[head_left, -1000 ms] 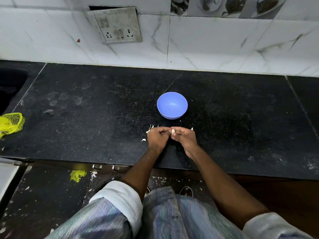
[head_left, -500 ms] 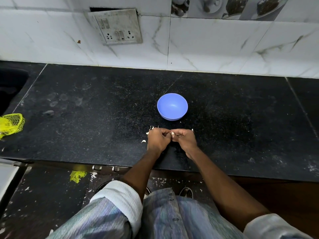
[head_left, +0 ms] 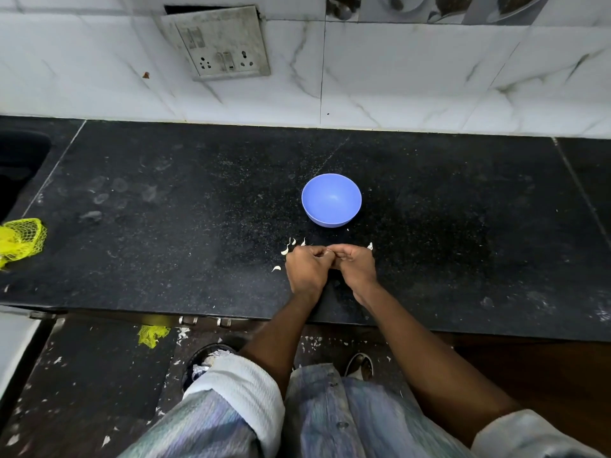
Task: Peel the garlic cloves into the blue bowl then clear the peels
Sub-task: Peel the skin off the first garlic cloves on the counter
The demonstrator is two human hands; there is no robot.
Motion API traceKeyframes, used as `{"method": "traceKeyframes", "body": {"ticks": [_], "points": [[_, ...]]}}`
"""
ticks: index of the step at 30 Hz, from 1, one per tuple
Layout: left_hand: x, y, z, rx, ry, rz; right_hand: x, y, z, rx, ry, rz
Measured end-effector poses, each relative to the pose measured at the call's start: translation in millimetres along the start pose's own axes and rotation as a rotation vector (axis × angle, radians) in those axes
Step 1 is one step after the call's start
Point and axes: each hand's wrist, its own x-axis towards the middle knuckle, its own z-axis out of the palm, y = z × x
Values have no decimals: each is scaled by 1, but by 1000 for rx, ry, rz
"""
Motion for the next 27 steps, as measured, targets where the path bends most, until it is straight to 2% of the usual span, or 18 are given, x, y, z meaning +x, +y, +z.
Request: {"method": "traceKeyframes", "body": {"ticks": [6,12,17,22,27], "points": [[0,-7,0,-152,37,-96,1,4,1,111,34,61],[6,-27,-4,-366,-88,-220,3,3,4,135,14,104],[3,-23,-9,-505,-146,-203,1,-2,6,108,18,108],[0,-22,-11,-507,-132,-164,-3,-6,11,101,-5,104],[3,-22,-12,-596,-104,-318,0,-8,14,165,17,146]]}}
